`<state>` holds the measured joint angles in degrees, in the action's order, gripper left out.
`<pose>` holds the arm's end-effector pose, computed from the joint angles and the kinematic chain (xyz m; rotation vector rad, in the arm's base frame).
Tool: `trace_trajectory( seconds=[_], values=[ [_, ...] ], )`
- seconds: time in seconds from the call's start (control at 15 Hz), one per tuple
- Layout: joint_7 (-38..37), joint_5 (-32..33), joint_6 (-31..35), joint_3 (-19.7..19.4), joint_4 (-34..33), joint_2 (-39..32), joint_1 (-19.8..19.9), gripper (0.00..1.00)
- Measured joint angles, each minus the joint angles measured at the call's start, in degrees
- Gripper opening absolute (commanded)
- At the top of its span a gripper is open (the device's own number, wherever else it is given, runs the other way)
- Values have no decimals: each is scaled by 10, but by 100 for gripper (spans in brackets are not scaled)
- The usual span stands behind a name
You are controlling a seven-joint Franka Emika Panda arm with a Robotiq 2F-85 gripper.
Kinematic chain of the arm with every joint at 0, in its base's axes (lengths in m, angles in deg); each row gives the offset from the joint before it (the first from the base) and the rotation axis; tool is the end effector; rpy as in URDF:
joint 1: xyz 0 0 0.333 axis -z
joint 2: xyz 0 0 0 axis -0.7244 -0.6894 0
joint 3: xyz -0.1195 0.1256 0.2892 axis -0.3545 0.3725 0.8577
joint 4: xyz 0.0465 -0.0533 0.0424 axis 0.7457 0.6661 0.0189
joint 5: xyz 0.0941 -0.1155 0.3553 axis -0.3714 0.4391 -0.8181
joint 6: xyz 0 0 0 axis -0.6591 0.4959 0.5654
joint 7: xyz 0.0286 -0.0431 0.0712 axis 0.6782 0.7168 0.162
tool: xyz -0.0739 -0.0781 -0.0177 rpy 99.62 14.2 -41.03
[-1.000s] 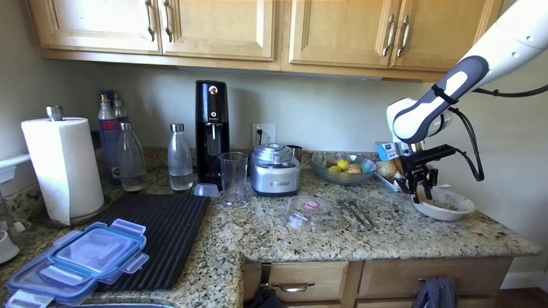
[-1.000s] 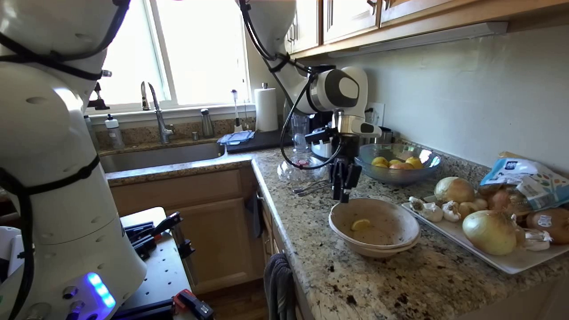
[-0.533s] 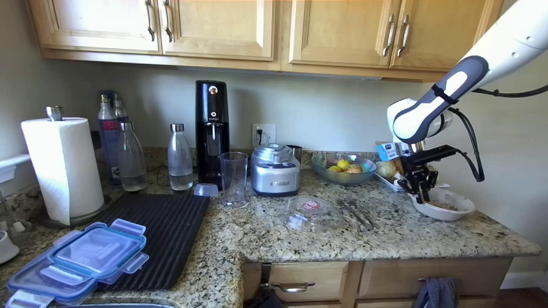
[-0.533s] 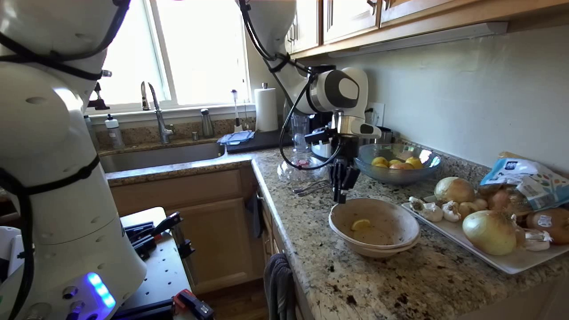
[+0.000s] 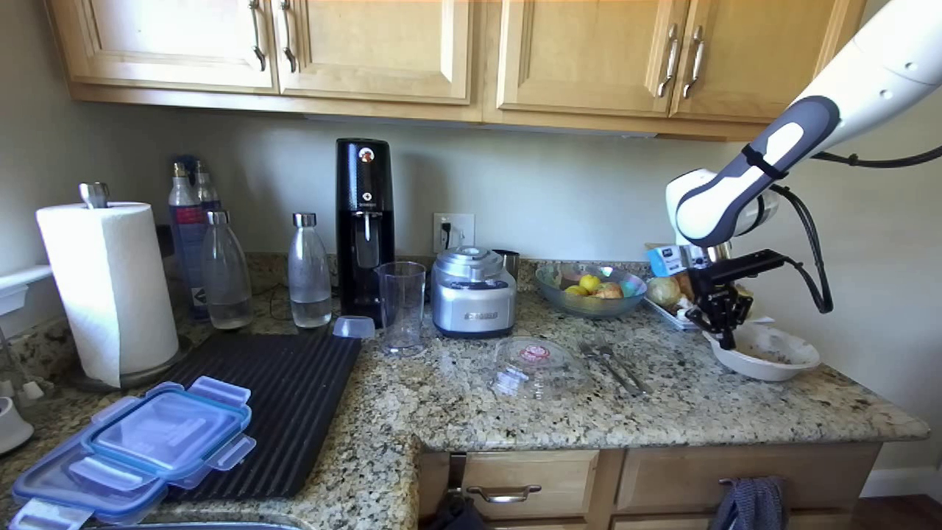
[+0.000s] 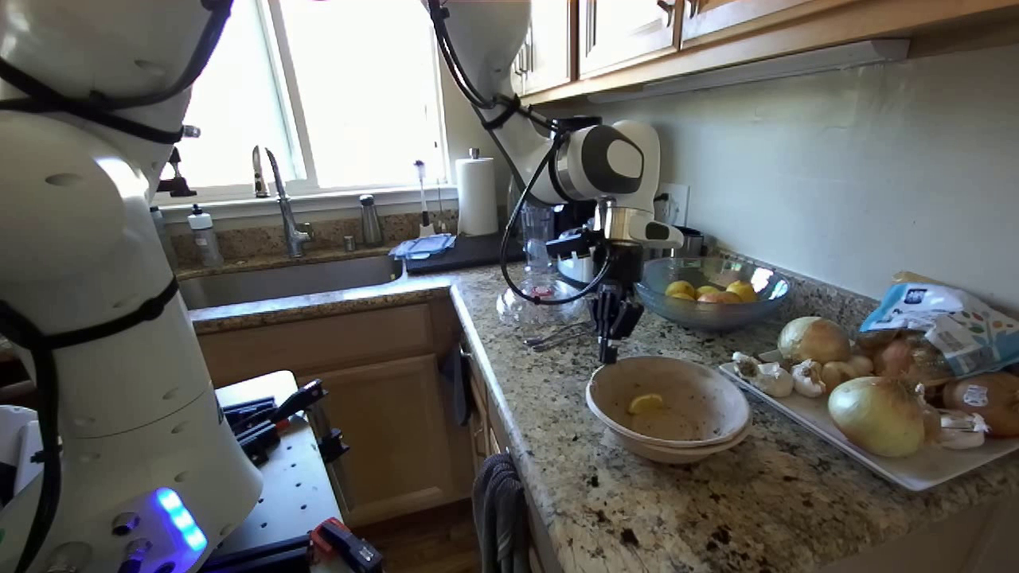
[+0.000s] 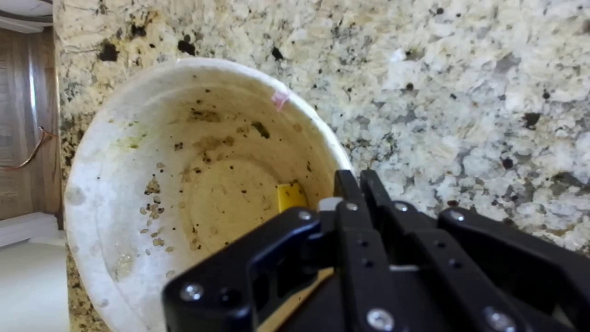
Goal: Pick the forks from the bowl and put it on the counter, then unstack the bowls
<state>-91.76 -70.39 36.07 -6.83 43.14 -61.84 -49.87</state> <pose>0.5972 -0.0622 0.2185 2.8018 -0.4934 -0.3936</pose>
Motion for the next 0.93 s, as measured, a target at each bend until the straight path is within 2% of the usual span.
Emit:
trace_trajectory(
  seconds=[0.67, 0.93],
  values=[
    [1, -4, 0, 0, 0, 0, 1, 98],
    [5, -7, 0, 0, 0, 0, 6, 100]
  ],
)
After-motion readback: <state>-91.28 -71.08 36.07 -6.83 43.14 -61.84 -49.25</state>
